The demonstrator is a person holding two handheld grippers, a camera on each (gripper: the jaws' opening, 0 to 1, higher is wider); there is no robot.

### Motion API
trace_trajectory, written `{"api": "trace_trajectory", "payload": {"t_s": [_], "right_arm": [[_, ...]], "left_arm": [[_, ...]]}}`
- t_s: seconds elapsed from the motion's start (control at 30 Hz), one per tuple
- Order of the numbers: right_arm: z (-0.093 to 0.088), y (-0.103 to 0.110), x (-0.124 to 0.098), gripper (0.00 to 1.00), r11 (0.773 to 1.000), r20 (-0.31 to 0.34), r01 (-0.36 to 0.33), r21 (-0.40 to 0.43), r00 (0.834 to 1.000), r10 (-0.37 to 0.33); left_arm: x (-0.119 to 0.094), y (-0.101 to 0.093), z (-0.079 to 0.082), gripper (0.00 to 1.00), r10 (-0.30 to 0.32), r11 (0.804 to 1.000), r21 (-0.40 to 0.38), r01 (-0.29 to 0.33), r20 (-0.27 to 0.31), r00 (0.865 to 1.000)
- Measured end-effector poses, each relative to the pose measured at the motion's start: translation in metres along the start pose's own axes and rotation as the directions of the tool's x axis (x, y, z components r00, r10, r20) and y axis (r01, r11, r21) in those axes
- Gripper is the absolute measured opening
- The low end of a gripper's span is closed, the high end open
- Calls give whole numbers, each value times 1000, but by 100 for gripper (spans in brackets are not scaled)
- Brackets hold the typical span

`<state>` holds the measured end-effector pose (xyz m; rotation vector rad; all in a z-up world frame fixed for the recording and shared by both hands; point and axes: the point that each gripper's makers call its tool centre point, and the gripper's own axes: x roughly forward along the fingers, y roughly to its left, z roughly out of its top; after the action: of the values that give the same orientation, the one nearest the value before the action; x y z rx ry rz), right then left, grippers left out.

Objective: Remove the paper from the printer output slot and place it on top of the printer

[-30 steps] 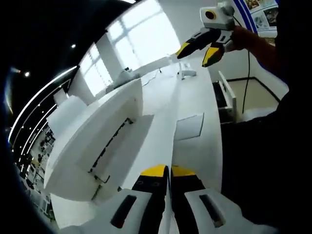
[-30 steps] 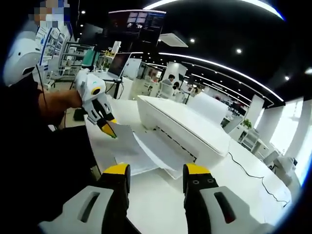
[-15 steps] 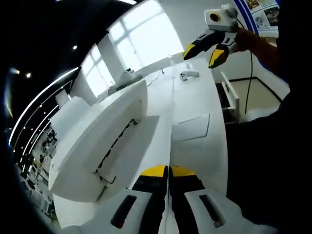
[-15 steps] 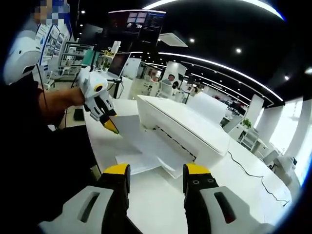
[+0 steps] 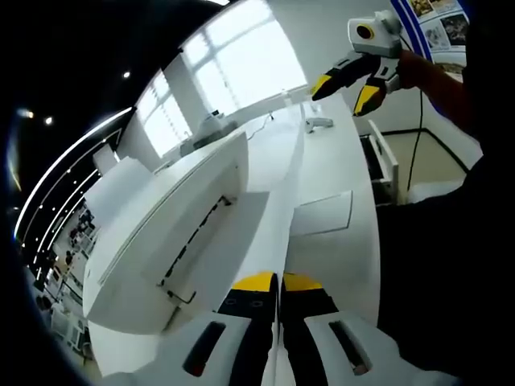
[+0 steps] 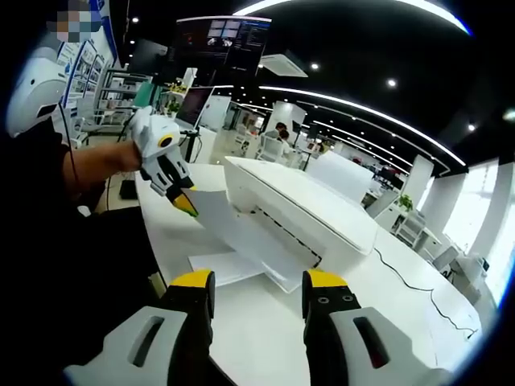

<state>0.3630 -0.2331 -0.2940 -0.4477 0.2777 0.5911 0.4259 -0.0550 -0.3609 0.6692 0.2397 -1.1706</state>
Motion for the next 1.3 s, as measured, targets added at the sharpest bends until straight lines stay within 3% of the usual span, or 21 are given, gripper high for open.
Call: {"api": "trace_trajectory", "payload": {"t_s": [0.5, 1.3], "right_arm": [[2, -1, 3, 39, 1000, 4, -6, -1, 1000, 6], [0, -3, -5, 39, 1000, 8, 12, 10, 1000, -12]], "left_arm": [[-8, 10, 4, 6, -1, 1000, -19, 1, -2, 1000], [-10, 19, 15, 6, -16, 997, -76, 19, 45, 999]]}}
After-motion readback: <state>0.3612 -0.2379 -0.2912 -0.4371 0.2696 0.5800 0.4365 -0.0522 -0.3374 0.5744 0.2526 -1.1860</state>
